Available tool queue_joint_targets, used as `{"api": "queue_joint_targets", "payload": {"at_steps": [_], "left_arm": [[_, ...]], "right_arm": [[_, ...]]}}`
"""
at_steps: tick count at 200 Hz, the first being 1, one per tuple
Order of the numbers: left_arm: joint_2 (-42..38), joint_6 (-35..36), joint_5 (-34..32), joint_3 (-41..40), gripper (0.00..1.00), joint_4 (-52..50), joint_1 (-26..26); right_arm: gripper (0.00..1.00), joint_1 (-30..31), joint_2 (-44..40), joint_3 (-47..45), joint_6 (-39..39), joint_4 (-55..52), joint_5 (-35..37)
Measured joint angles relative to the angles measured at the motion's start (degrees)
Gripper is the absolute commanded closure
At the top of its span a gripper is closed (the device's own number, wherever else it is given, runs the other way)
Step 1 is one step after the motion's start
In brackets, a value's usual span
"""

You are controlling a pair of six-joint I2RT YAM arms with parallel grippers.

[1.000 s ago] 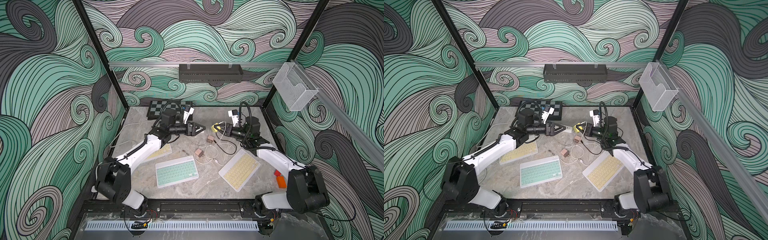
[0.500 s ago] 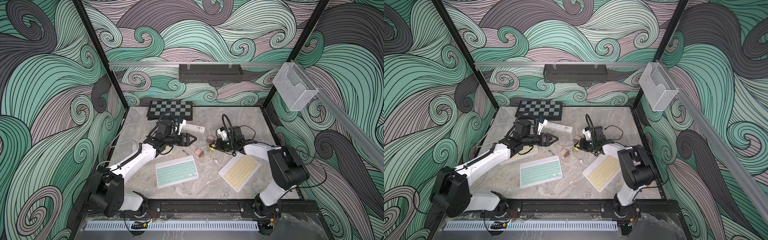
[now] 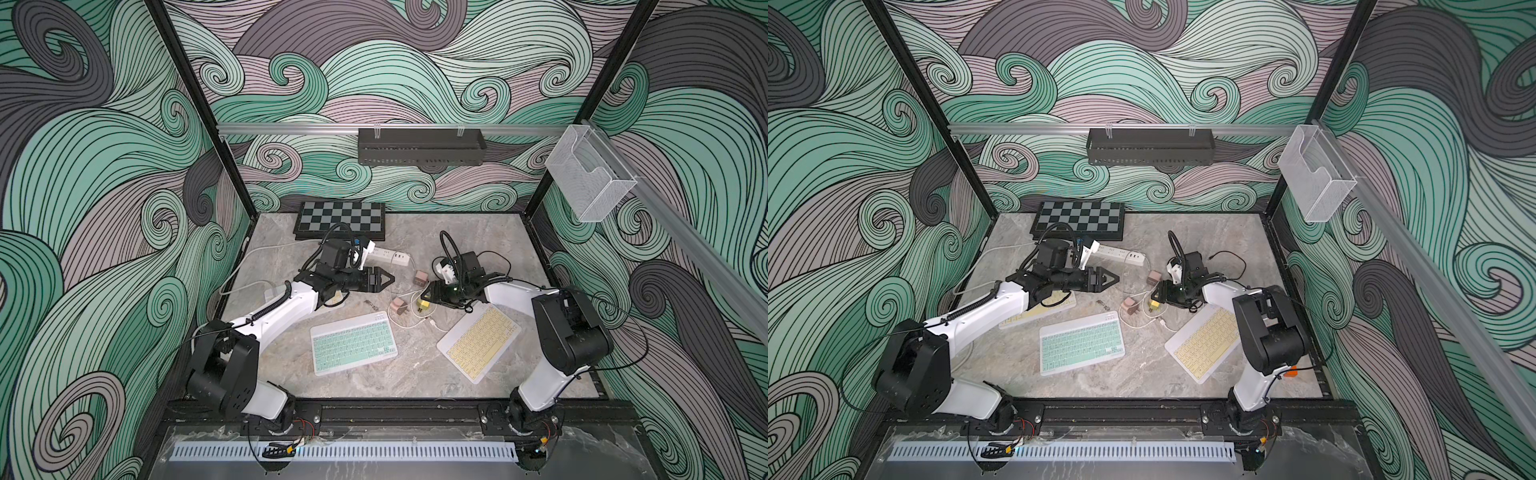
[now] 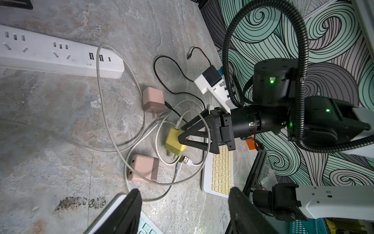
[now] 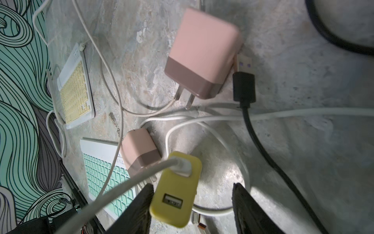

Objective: Unplug the wireless keyboard
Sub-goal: Place the plug at the center of the board, then pick up the plug from the center of the board.

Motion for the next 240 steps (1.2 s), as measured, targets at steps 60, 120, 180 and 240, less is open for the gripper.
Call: {"api": "queue_joint_targets", "payload": {"at_steps": [60, 120, 180, 240], "left_arm": [[-2.2, 1.7, -3.0, -0.9, 0.41, -1.9, -10.2], [1.4, 0.7, -14.4, -0.8, 0.37, -3.0, -24.0], [16.9, 1.4, -33.3, 11.8, 0.32, -7.6, -30.6], [26.7, 3.2, -45.6, 22.3, 0.27, -13.1, -30.6]], "right_arm": [[0.34, -0.3, -5.9, 0.3, -1.6, -9.1, 0.7], [0.35, -5.2, -14.2, -2.7, 0.0, -10.5, -2.0], [0.35, -11.5, -21.6, -5.2, 3.4, -7.9, -2.7], [0.35, -13.7, -23.6, -7.5, 4.3, -7.1, -4.2]]}}
